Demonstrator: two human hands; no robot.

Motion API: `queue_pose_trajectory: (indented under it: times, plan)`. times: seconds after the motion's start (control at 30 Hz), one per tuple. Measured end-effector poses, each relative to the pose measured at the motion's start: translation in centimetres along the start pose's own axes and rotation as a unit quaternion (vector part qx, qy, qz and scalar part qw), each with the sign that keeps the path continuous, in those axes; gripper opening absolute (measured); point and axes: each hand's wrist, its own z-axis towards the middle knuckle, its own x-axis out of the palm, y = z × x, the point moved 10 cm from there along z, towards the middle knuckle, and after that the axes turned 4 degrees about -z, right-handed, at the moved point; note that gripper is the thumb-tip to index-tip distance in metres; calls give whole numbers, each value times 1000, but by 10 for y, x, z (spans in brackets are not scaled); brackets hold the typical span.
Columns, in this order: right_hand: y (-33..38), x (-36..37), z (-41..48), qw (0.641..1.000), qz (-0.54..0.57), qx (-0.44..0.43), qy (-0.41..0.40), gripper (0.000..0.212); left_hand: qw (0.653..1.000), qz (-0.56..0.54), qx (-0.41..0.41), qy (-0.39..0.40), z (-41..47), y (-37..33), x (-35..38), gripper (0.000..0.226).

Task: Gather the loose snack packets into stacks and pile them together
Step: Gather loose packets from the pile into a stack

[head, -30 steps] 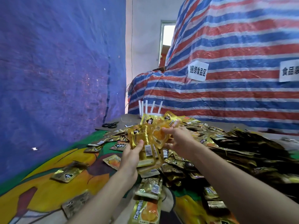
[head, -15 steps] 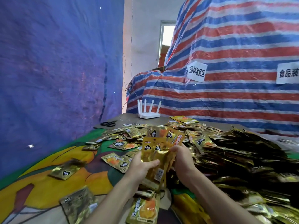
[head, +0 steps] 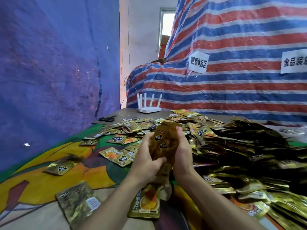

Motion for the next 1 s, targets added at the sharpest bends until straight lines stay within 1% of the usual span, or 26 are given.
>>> queue_pose_trajectory:
  times: [0.03, 0.07, 0.13, 0.17, 0.23, 0.3, 0.37, 0.4, 0.47, 0.57, 0.63, 0.7, 0.87, 0.93, 1.0]
  plan:
    - [-1, 0, -1, 1000, 25, 9, -3, 47, 1000, -3, 6, 3, 0, -2, 2, 62]
    - [-1, 0, -2, 999, 36, 13, -7, 45, 1000, -8, 6, 9, -1, -3, 4, 60]
    - [1, -1, -5, 999, 28, 7, -24, 35, 999, -33, -5, 23, -3, 0, 11, 61]
    - [3, -2, -6, 999, 23, 5, -34, 33, 998, -48, -13, 25, -5, 2, 14, 61]
    - [6, -2, -7, 999, 28, 4, -40, 36, 997, -66, -31, 18, -6, 7, 15, 58]
    - [7, -2, -8, 999, 27, 8, -29, 40, 995, -80, -53, 20, -6, 13, 16, 55]
    - [5, -1, -9, 1000, 10, 20, -22, 35, 995, -59, -79, 32, -6, 18, 18, 48]
    - [2, -3, -8, 999, 0, 29, -26, 30, 995, -29, -84, 34, -5, 19, 16, 47]
    - [-2, -6, -8, 998, -7, 50, -30, 26, 996, 21, -78, 39, -4, 16, 12, 50]
    - [0, -4, -6, 998, -10, 51, -18, 35, 997, 33, -53, 42, -4, 7, 7, 55]
    - [2, -3, -7, 999, -7, 37, -16, 35, 997, 38, -49, 39, -3, 5, 7, 59]
    - [1, -2, -8, 1000, -2, 28, -5, 34, 997, 41, -45, 47, -3, 3, 9, 54]
    - [-6, 3, -7, 999, 16, 41, 21, 31, 995, 61, -4, 74, -5, -5, 15, 28]
    - [-4, 5, -9, 999, 22, 40, 26, 33, 995, 69, 8, 75, -7, -7, 16, 25]
    - [4, 7, -11, 999, 15, 13, 29, 33, 997, 56, 8, 57, -6, -6, 13, 27]
